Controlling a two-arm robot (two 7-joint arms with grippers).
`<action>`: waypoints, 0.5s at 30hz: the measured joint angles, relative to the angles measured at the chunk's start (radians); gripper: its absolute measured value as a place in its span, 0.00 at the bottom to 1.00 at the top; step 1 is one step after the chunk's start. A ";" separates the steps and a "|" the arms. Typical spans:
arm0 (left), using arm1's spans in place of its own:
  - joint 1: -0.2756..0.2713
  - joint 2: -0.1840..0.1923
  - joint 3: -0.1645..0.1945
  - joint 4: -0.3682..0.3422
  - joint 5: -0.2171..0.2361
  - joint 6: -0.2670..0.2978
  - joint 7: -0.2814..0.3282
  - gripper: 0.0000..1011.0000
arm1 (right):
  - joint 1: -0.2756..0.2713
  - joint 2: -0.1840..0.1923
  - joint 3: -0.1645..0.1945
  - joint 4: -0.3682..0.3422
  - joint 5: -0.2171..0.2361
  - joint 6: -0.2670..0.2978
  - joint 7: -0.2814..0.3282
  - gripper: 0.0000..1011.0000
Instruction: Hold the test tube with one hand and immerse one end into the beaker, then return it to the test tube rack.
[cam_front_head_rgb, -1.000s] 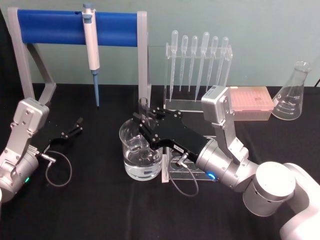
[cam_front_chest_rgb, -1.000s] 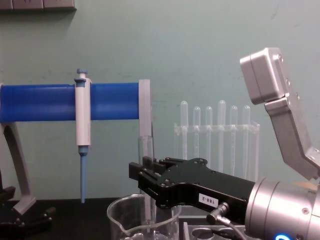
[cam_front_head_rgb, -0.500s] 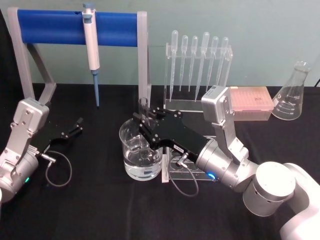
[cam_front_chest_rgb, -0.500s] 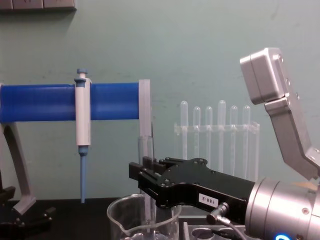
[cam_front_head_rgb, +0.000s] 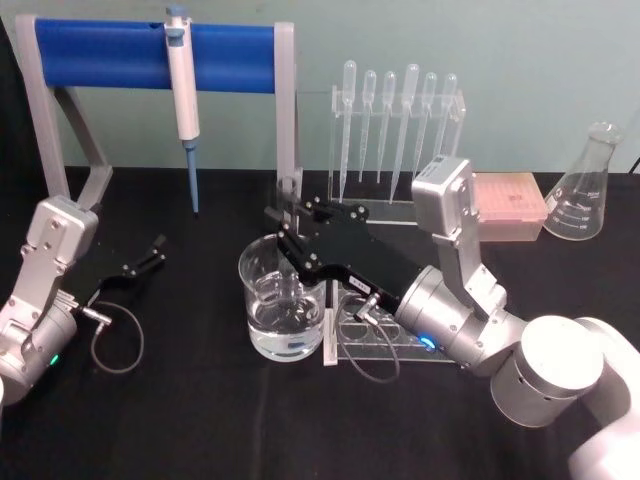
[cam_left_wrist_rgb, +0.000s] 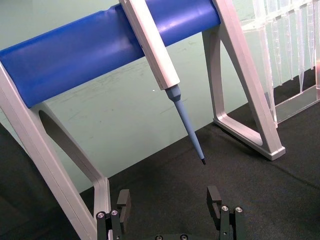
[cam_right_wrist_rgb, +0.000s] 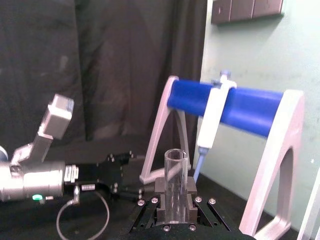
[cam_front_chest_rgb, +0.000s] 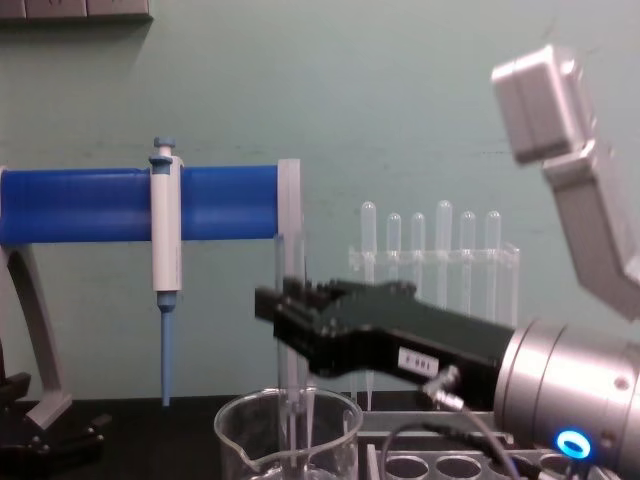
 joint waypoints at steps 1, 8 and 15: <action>0.000 0.000 0.000 0.000 0.000 0.000 0.000 0.99 | -0.005 0.004 0.006 -0.022 -0.001 0.005 -0.004 0.23; 0.000 0.000 0.000 0.000 0.000 0.000 0.000 0.99 | -0.027 0.033 0.045 -0.158 0.017 0.021 -0.014 0.23; 0.000 0.000 0.000 0.000 0.000 0.000 0.000 0.99 | -0.068 0.079 0.102 -0.279 0.043 0.023 -0.032 0.23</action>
